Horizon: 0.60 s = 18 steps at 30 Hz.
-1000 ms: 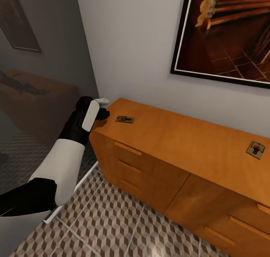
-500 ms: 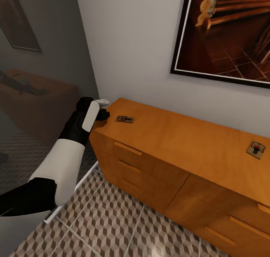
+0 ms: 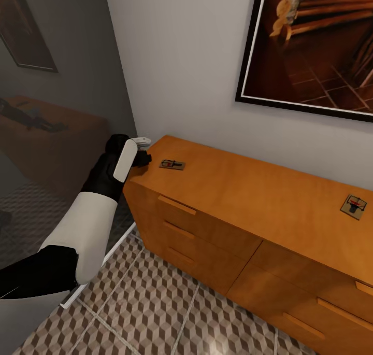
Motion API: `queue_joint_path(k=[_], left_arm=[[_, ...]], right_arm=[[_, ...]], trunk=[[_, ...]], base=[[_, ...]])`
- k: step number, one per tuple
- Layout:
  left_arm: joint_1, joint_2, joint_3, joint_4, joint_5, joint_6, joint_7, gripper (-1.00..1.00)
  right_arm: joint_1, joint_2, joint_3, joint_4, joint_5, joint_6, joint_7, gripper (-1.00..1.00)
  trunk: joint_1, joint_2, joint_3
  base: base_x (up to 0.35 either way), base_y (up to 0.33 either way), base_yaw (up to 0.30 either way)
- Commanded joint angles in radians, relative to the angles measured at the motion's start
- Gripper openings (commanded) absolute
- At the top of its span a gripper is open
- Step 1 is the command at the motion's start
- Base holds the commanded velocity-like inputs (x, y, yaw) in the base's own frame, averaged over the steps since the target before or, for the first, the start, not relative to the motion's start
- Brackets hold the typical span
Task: Take the four mousetraps from the cabinet in the bathroom and place them on the bathroom floor. Make sure all four end up on the same floor surface, and ensure that at least two of them are either under or directly next to the same bathroom sink.
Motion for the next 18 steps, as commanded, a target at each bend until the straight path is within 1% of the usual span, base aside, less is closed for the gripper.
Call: queue_joint_path(k=[1,18], left_arm=[[-0.001,0.001,-0.002,-0.001,0.009,0.002,0.009,-1.00],[0.011,0.001,-0.002,0.018,0.009,0.002,0.009,-1.00]], right_arm=[[-0.001,0.000,0.002,0.001,0.002,-0.003,0.003,-1.00],[-0.001,0.000,0.002,0.000,0.001,-0.003,-0.003,-1.00]], trunk=[[0.000,0.000,-0.001],[0.000,0.000,-0.001]], base=[[0.000,0.000,0.000],[0.000,0.000,0.000]])
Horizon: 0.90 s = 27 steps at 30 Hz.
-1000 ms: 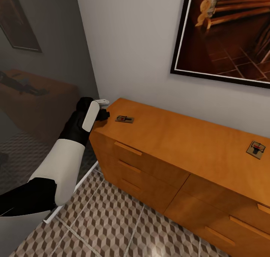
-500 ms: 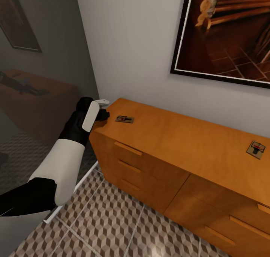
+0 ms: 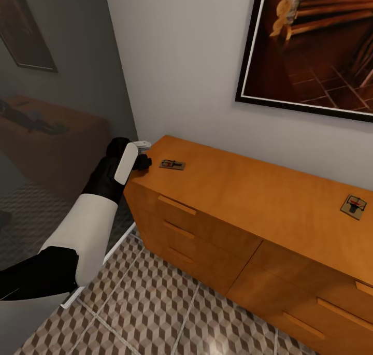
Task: Take the four mousetraps from the cabinet in the bathroom and place them on the bathroom floor. Make sure all four end up on the same floor surface, and ensure that at least two of them are either under or directly next to the same bathroom sink.
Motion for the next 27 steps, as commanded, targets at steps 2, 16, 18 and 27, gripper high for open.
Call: queue_joint_path(k=[2,16,18,27], left_arm=[[0.000,0.000,-0.002,-0.001,0.009,0.002,0.008,-1.00],[0.000,0.005,-0.002,-0.002,0.009,0.002,0.009,-1.00],[0.000,0.006,-0.002,-0.002,0.009,0.002,0.009,-1.00],[0.000,0.008,-0.002,-0.002,0.009,0.002,0.009,-1.00]], right_arm=[[0.000,0.000,0.002,0.001,0.002,-0.003,0.001,-1.00],[0.000,-0.001,0.002,0.001,0.002,-0.003,0.001,-1.00],[0.000,0.000,0.002,0.001,0.002,-0.003,0.001,-1.00],[0.000,0.000,0.002,0.000,0.002,-0.003,0.000,-1.00]], trunk=[[0.000,0.000,-0.001],[0.000,0.000,-0.001],[0.000,0.000,-0.001],[0.000,0.000,-0.001]], base=[[0.000,0.000,0.000],[-0.125,0.086,0.000],[-0.250,0.178,0.000],[-0.249,0.177,0.000]])
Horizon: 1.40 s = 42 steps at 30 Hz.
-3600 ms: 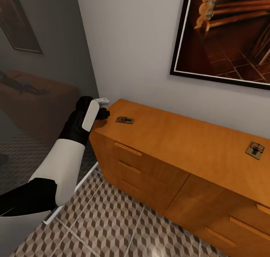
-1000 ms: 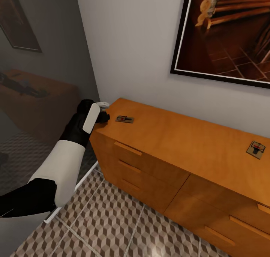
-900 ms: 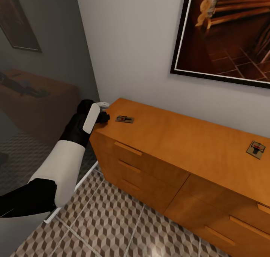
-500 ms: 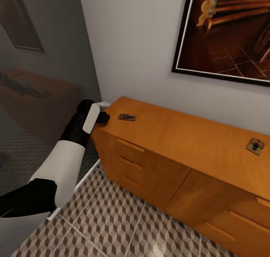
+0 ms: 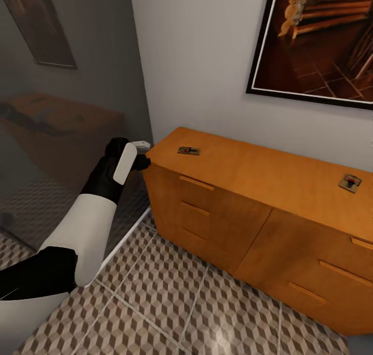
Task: Take the four mousetraps from the cabinet in the bathroom and place them on the bathroom floor. Make sure all four end up on the same floor surface, and ensure that at least two of them are either under or directly next to the same bathroom sink.
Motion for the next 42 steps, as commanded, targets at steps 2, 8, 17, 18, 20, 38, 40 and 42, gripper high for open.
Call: queue_joint_path(k=[2,8,17,18,20,38,40,42], left_arm=[[0.000,0.000,-0.002,0.000,0.009,0.002,0.008,-1.00],[0.000,0.000,-0.002,0.001,0.009,0.002,0.008,-1.00],[0.000,0.001,-0.002,0.001,0.009,0.002,0.009,-1.00],[0.002,0.002,-0.002,0.000,0.009,0.002,0.009,-1.00],[0.010,0.002,-0.002,0.000,0.009,0.002,0.008,-1.00],[0.047,0.001,-0.002,0.000,0.009,0.001,0.008,-1.00],[0.057,0.001,-0.002,0.001,0.009,0.001,0.008,-1.00],[0.068,0.000,-0.002,0.001,0.009,0.001,0.008,-1.00]], right_arm=[[-0.001,0.000,0.002,0.000,0.002,-0.003,0.004,-1.00],[-0.001,0.000,0.002,0.000,0.002,-0.003,0.004,-1.00],[-0.001,0.000,0.002,0.000,0.002,-0.003,0.004,-1.00],[0.000,0.000,0.002,0.000,0.002,-0.003,0.004,-1.00],[-0.001,0.000,0.002,0.000,0.002,-0.003,0.004,-1.00],[-0.001,-0.001,0.000,-0.001,0.002,-0.003,0.004,-1.00],[-0.001,-0.001,-0.001,-0.002,0.001,-0.003,0.004,-1.00],[-0.001,-0.001,-0.001,-0.002,0.001,-0.003,0.004,-1.00]], trunk=[[0.000,0.000,-0.001],[0.000,0.000,-0.001],[0.000,0.000,-0.001],[0.000,0.000,-0.001],[0.000,0.000,-0.001],[0.000,0.000,0.011],[0.000,0.000,0.013],[0.000,0.000,0.014]], base=[[-0.124,0.076,0.000],[-0.033,0.021,0.000],[-0.001,0.001,0.000],[0.000,0.000,0.000],[-0.018,0.002,0.000],[-0.224,0.140,-0.143],[-0.275,0.161,-0.206],[-0.263,0.133,-0.197]])
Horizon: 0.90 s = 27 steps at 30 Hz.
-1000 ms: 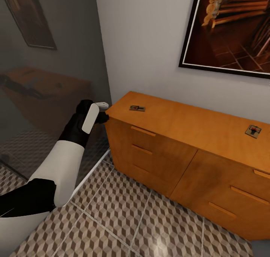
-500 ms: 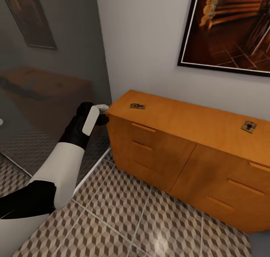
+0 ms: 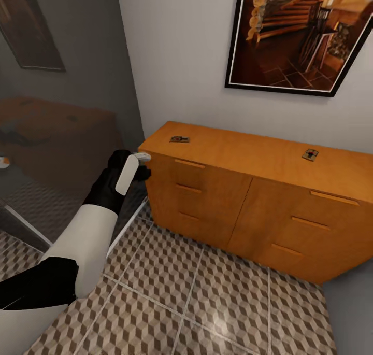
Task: Take the four mousetraps from the cabinet in the bathroom and place them on the bathroom floor. Make sure all four end up on the same floor surface, and ensure that at least two of them are either under or directly next to the same bathroom sink.
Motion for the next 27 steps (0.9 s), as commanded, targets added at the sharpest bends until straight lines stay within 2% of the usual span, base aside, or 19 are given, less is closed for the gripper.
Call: queue_joint_path(k=[1,9,16,27], left_arm=[[0.004,0.001,-0.002,-0.001,0.009,0.002,0.008,-1.00],[0.048,0.001,-0.002,-0.001,0.008,0.001,0.008,-1.00],[0.139,0.001,-0.003,0.007,0.008,-0.003,0.005,-1.00],[0.204,0.004,-0.003,0.029,0.007,-0.005,0.004,-1.00]], right_arm=[[-0.001,0.000,0.002,0.001,0.002,-0.003,0.003,-1.00],[-0.001,-0.008,-0.001,-0.001,0.000,-0.003,0.003,-1.00],[-0.001,-0.024,-0.003,-0.002,-0.001,-0.004,0.003,-1.00],[-0.001,-0.028,-0.004,-0.004,-0.001,-0.004,0.003,-1.00]], trunk=[[-0.001,0.000,0.000],[-0.001,0.000,0.011],[-0.001,0.000,0.020],[-0.001,0.000,0.035]], base=[[-0.165,0.065,-0.190],[-0.023,0.009,-0.178],[0.000,0.000,-0.166],[-0.005,0.000,-0.159]])
